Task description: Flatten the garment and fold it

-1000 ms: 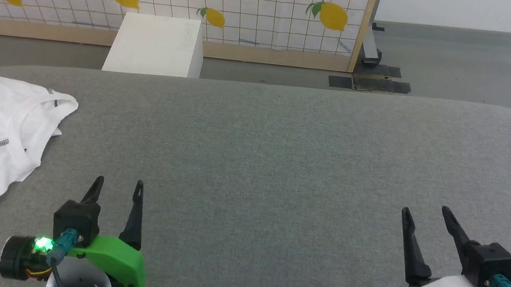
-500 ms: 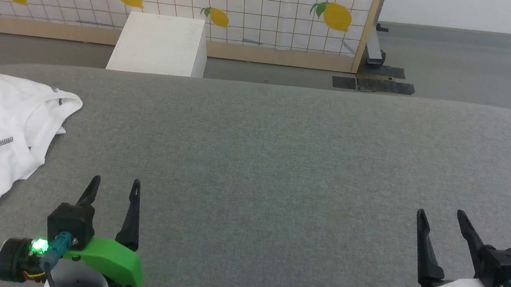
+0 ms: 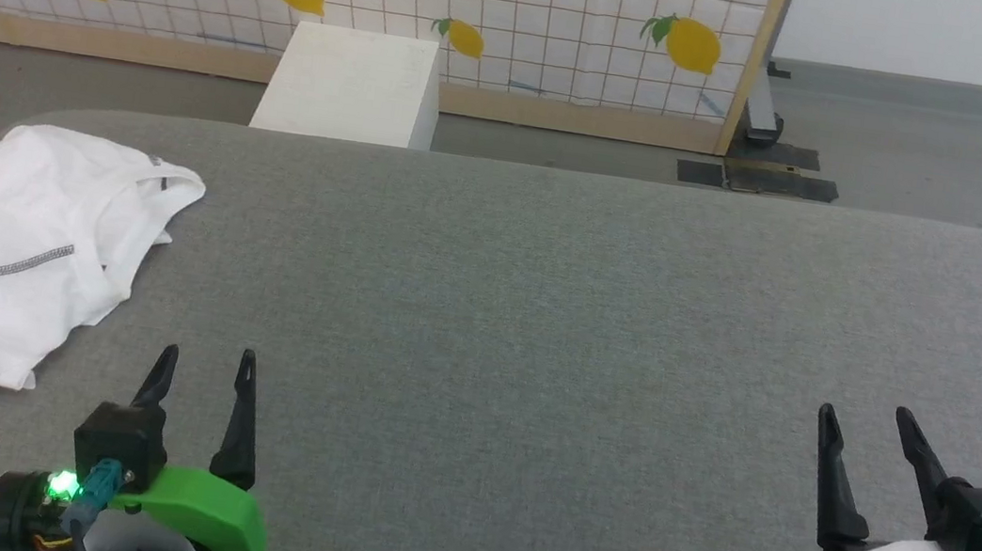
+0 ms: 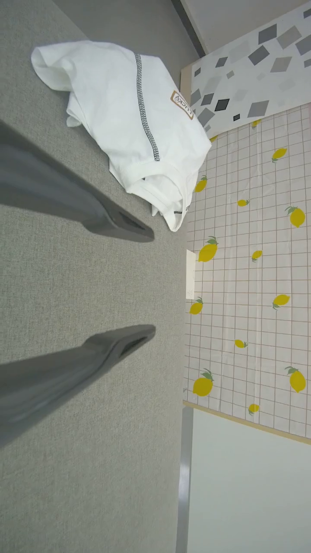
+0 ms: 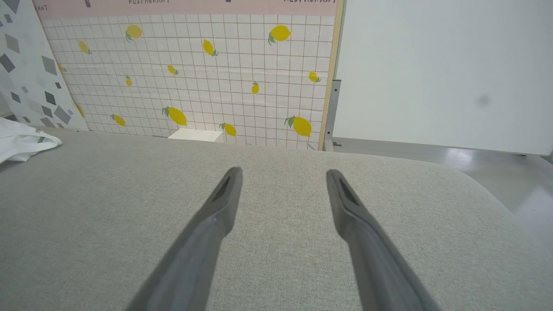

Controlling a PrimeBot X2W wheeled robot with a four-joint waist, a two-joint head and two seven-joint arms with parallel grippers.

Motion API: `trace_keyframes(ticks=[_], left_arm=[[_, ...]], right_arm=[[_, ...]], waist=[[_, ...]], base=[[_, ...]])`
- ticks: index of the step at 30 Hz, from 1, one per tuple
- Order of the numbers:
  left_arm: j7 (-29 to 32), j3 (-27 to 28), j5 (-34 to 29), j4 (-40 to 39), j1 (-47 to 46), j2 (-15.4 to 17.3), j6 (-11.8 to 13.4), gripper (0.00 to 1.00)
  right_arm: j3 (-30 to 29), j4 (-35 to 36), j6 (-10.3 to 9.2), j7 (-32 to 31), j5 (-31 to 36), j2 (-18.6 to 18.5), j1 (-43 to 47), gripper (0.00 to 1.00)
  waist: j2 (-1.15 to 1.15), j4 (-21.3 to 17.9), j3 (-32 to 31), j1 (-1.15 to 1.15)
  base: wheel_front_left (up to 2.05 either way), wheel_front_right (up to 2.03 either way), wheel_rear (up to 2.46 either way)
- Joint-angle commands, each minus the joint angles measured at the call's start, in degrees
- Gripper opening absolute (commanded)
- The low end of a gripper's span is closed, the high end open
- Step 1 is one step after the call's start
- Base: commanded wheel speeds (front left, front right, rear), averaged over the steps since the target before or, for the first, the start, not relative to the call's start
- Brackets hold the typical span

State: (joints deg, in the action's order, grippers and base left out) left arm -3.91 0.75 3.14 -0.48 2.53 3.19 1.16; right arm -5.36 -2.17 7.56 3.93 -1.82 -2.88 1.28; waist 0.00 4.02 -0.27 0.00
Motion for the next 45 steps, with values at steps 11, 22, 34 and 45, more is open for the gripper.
trace_keyframes(ticks=[11, 22, 34, 45], left_arm=[[-2.0, 0.6, 2.2, -0.1, 1.3, -0.1, 1.0, 1.00], [-3.2, 1.2, 3.4, 0.0, 2.2, -0.1, 1.8, 1.00], [-4.7, 1.4, 4.7, 0.5, 3.1, -0.2, 2.4, 1.00], [-6.0, 1.7, 5.7, 0.9, 4.1, -0.2, 2.9, 1.00]], right_arm=[[-0.6, -0.6, -0.03, 1.9, -0.6, 0.0, 0.7, 1.00], [-0.3, -1.3, -0.04, 3.2, -0.6, 0.0, 0.6, 1.00], [0.7, -2.3, -0.04, 4.6, -0.7, 0.0, 0.7, 1.00], [2.1, -3.6, -0.05, 5.9, -1.1, 0.0, 0.5, 1.00]], waist=[[0.00, 5.4, -0.1, 0.00], [0.00, 10.6, -0.1, 0.00], [0.00, 17.4, 0.0, 0.00], [0.00, 22.4, -0.2, 0.00]], base=[[0.00, 0.00, 0.00], [0.00, 0.00, 0.00], [0.00, 0.00, 0.00], [-0.06, -0.06, -0.06]])
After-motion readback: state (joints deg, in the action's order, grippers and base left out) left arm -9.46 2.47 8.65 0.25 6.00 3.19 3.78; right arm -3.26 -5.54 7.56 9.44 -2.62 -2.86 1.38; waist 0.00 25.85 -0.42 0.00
